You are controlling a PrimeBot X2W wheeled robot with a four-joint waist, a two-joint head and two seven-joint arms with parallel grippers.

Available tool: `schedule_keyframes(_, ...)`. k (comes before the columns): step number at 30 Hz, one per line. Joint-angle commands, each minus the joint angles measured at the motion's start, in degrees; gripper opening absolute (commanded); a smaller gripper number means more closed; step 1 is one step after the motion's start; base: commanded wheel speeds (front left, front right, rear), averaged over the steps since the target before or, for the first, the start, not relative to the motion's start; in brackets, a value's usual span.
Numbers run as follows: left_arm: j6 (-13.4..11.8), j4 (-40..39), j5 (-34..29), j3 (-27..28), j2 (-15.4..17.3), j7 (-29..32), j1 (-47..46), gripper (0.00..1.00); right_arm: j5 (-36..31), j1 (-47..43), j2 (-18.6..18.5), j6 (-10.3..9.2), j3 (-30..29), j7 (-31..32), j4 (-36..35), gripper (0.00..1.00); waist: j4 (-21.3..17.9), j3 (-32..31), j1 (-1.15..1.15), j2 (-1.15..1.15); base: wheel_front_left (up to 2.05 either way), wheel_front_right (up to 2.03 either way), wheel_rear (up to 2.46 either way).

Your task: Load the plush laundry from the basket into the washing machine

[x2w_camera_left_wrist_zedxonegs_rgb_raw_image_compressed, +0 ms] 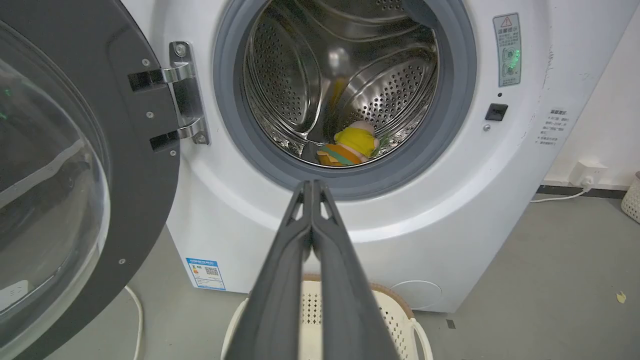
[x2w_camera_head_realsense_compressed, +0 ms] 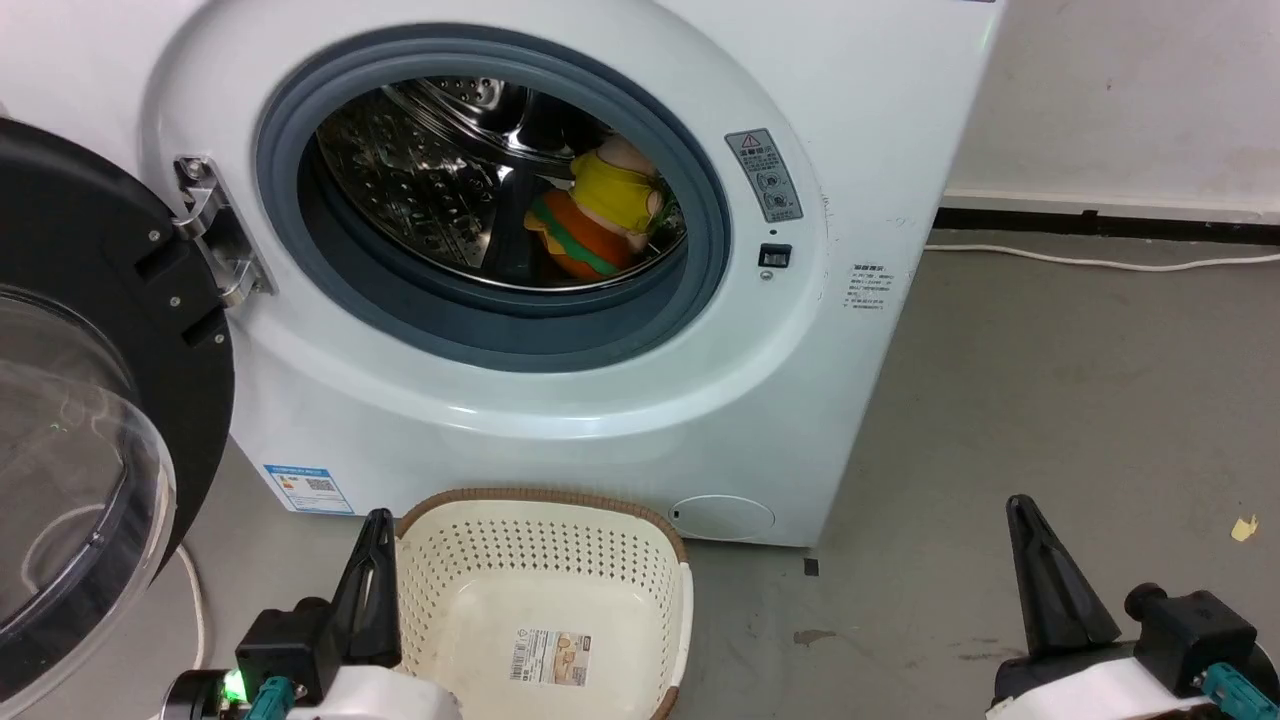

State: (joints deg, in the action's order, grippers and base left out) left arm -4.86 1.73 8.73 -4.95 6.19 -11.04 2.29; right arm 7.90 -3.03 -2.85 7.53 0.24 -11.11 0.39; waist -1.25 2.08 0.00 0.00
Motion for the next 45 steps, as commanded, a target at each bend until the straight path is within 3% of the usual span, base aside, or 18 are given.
schedule_keyframes(1,0.18,-0.28,-0.56,0.19,-0.28,0.29,-0.55,0.0,-0.6,0.56,-0.01,-0.01,-0.05,0.32,-0.1,0.0,0.02,-0.03,0.0,0.0,0.0,0.0,0.0)
schedule_keyframes(45,2.37,-0.96,-4.39,2.42,-1.7,5.33,-1.36,0.0,-4.02,1.72,-0.02,-0.03,-0.14,5.38,-0.23,0.0,0.6,-0.99,0.0,0.0,0.0,0.0,0.0)
